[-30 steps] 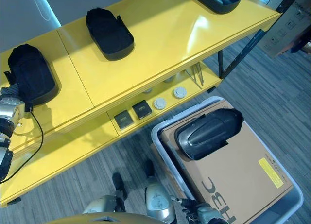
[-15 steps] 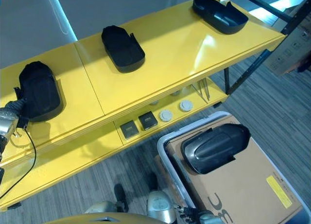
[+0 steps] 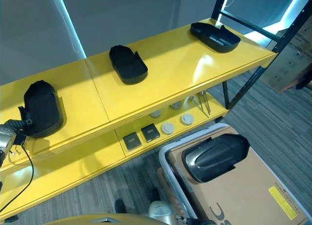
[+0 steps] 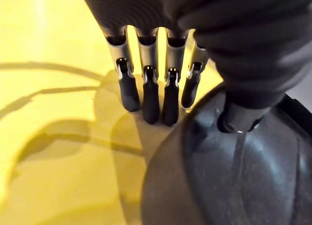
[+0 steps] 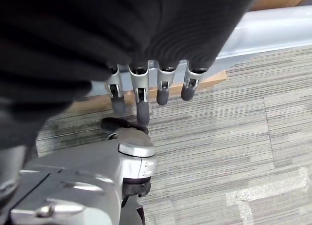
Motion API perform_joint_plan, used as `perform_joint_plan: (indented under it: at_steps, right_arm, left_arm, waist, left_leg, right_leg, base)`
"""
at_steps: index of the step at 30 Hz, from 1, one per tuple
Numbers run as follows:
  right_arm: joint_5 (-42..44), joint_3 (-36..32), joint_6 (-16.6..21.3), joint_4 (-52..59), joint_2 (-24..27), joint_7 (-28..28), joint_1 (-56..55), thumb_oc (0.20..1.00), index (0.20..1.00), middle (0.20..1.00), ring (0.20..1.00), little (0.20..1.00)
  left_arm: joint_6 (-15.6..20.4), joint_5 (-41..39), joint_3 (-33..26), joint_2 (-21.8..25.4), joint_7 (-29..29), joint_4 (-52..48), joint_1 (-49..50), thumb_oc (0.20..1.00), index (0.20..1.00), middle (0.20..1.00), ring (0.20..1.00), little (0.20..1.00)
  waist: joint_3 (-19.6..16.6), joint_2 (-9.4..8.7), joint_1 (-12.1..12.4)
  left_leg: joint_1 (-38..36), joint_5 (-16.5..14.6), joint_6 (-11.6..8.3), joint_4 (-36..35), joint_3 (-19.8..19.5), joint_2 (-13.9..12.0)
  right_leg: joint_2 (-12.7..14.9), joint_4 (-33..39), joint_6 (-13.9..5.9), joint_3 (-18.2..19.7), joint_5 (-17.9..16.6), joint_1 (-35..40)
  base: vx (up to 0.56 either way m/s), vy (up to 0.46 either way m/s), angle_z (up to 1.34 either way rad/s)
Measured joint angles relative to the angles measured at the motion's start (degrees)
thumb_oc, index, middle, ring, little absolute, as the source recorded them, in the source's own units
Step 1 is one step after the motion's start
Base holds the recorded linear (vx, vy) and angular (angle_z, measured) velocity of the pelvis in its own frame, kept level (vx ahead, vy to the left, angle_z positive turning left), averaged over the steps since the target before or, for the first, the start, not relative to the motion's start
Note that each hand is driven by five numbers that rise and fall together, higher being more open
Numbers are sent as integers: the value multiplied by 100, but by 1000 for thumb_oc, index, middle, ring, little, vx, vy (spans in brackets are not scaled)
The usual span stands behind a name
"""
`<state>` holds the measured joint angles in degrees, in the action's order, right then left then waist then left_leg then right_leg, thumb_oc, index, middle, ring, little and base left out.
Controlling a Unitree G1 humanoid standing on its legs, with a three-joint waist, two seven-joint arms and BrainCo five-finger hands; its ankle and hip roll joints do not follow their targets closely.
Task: Move parts from the plastic box to the shelf.
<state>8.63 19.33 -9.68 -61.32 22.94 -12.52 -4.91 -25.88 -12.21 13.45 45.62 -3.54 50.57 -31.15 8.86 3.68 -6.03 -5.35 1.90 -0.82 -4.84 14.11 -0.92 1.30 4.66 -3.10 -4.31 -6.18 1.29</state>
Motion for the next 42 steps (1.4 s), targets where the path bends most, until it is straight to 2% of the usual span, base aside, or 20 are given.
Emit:
perform_joint_plan:
  at_steps: [11,15,20,22,24,26,27,30,33,34,35,36,37,38,42]
  right_arm:
    - [-2,0,119,-42,-14,11,-114,1000,1000,1000,1000,1000]
    - [-4,-4,210,-50,-74,36,-221,1000,1000,1000,1000,1000]
    - [-5,-115,303,-135,-281,98,-269,1000,1000,1000,1000,1000]
    - [-5,-272,340,-161,-339,131,-285,1000,1000,1000,1000,1000]
    - [-4,-350,362,-170,-379,141,-320,1000,1000,1000,1000,1000]
    - [-2,-498,375,-161,-437,182,-408,1000,1000,1000,1000,1000]
    - [-3,-497,370,-173,-439,186,-429,1000,1000,1000,1000,1000]
    - [-2,-505,318,-263,-449,223,-402,1000,1000,1000,1000,1000]
    - [3,-499,256,-276,-455,320,-408,1000,1000,1000,1000,1000]
    - [11,-488,188,-259,-442,338,-360,1000,1000,1000,1000,1000]
    - [12,-475,172,-261,-441,339,-355,1000,1000,1000,1000,1000]
    - [25,-459,137,-261,-441,339,-341,1000,1000,1000,1000,1000]
    - [57,-427,99,-262,-439,344,-326,1000,1000,1000,1000,1000]
    - [75,-409,71,-266,-438,368,-310,1000,1000,1000,1000,1000]
    - [146,-342,49,-259,-441,436,-269,1000,1000,1000,1000,1000]
  left_arm:
    - [314,-14,-222,5,-455,-99,0,1000,1000,1000,1000,1000]
    - [905,-142,-227,153,-640,-1402,19,1000,1000,1000,1000,1000]
    - [1234,-468,-527,278,-604,-3905,531,1000,1000,1000,1000,1000]
    - [1268,-573,-933,-47,-601,-4842,1066,1000,1000,1000,1000,1000]
    - [1334,-582,-1059,-414,-554,-5521,1641,1000,1000,1000,1000,1000]
    - [1447,-687,-1289,-1151,-420,-6173,2401,1000,1000,1000,1000,1000]
    - [1496,-762,-1258,-1356,-320,-6274,2722,1000,1000,1000,1000,1000]
    - [1566,-792,-1251,-1526,-98,-6233,3290,1000,1000,1000,1000,1000]
    - [1952,-952,-1250,-1677,27,-6248,3479,1000,1000,1000,1000,1000]
    - [2145,-1022,-1165,-1687,124,-6256,3505,906,906,906,906,906]
    - [2220,-1021,-1099,-1684,151,-6258,3497,633,633,633,633,633]
    - [2306,-1024,-1043,-1684,178,-6266,3499,482,482,482,482,482]
    - [2393,-1041,-1001,-1685,213,-6267,3496,435,435,435,435,435]
    - [2465,-1138,-964,-1687,277,-6267,3497,200,200,200,200,200]
    - [2543,-1249,-768,-1687,291,-6181,3474,200,200,200,200,200]
  waist:
    - [-68,-45,21]
    - [-30,-141,205]
    - [-27,-298,347]
    - [-14,-311,389]
    - [34,-322,489]
    - [87,-320,568]
    - [119,-328,604]
    - [225,-329,859]
    - [290,-277,1045]
    - [348,-258,1185]
    - [365,-255,1207]
    - [384,-248,1245]
    - [398,-255,1251]
    - [419,-250,1295]
    - [456,-244,1325]
  left_leg:
    - [-81,8,6,-1,-17,1]
    - [-86,32,10,-1,-70,2]
    - [-110,28,9,0,-148,9]
    - [-85,-2,47,-1,-153,16]
    - [-73,-2,47,0,-174,16]
    - [-66,-1,46,0,-257,23]
    - [-75,3,42,1,-300,27]
    - [-50,23,15,8,-343,22]
    - [-49,35,8,7,-479,50]
    - [24,42,9,9,-516,53]
    - [43,46,9,8,-557,56]
    - [63,53,16,5,-619,60]
    - [56,55,19,6,-640,61]
    - [74,57,16,7,-646,59]
    - [152,79,0,27,-725,59]
  right_leg:
    - [14,1,-5,-67,0,94]
    - [19,1,-6,-117,1,126]
    - [26,1,-23,-144,25,182]
    - [35,10,-20,-145,27,155]
    - [34,20,-17,-172,30,151]
    - [46,36,-20,-256,61,175]
    - [45,38,-18,-274,77,182]
    - [44,37,-17,-330,91,192]
    - [70,35,-48,-456,128,267]
    - [74,28,-48,-494,128,260]
    - [76,27,-47,-530,132,261]
    - [79,21,-49,-578,140,265]
    - [79,25,-44,-602,150,259]
    - [77,26,-36,-611,159,251]
    - [79,3,-43,-701,174,231]
  base:
    - [4,-3,1]
    - [25,-19,8]
    - [-20,-17,6]
    - [-55,-16,0]
    - [-41,-12,4]
    - [-17,0,18]
    - [-15,2,21]
    - [-36,11,11]
    - [-66,11,25]
    - [-81,2,21]
    - [-73,-4,21]
    - [-34,-1,21]
    - [-41,-2,16]
    - [-23,-1,10]
    - [-35,-8,10]
